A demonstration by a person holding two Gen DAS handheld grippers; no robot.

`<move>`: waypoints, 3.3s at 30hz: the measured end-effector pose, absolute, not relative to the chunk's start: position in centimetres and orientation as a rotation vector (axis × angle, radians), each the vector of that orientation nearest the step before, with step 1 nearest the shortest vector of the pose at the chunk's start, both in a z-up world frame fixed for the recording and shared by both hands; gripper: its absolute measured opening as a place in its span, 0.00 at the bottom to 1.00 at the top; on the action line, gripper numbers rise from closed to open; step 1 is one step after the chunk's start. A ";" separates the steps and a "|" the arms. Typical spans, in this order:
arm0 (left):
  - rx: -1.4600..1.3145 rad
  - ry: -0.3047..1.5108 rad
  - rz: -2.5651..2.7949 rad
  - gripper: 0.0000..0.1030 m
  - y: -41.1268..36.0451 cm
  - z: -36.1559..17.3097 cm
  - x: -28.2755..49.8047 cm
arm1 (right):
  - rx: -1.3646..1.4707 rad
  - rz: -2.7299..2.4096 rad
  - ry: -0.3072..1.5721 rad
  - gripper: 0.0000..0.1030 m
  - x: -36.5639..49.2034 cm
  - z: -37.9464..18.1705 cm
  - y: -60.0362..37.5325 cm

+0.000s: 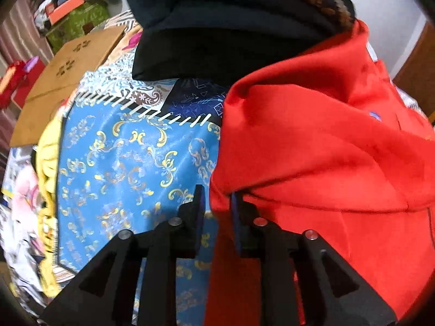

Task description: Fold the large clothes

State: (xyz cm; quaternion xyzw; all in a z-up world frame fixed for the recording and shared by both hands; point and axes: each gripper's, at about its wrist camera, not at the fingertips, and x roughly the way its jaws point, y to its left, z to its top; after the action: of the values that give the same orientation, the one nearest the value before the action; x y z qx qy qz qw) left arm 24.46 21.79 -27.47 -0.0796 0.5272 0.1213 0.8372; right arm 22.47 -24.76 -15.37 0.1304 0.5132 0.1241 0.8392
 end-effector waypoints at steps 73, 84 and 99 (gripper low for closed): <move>-0.140 0.999 -0.053 0.73 8.3 -19.8 25.7 | 0.317 0.441 1.050 0.05 23.6 -14.6 -17.9; -0.088 1.021 -0.049 0.73 7.2 -20.7 25.1 | 0.373 0.387 1.054 0.57 23.1 -13.3 -21.6; -0.125 1.037 -0.055 0.73 6.4 -21.5 26.6 | 0.925 0.068 1.073 0.58 26.0 -21.8 -33.7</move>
State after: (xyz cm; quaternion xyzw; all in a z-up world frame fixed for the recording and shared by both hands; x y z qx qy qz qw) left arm 26.59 6.38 -21.46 -0.0595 0.4951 -0.0265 0.8664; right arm 25.96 -33.69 -21.75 0.4246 0.4926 0.0312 0.7590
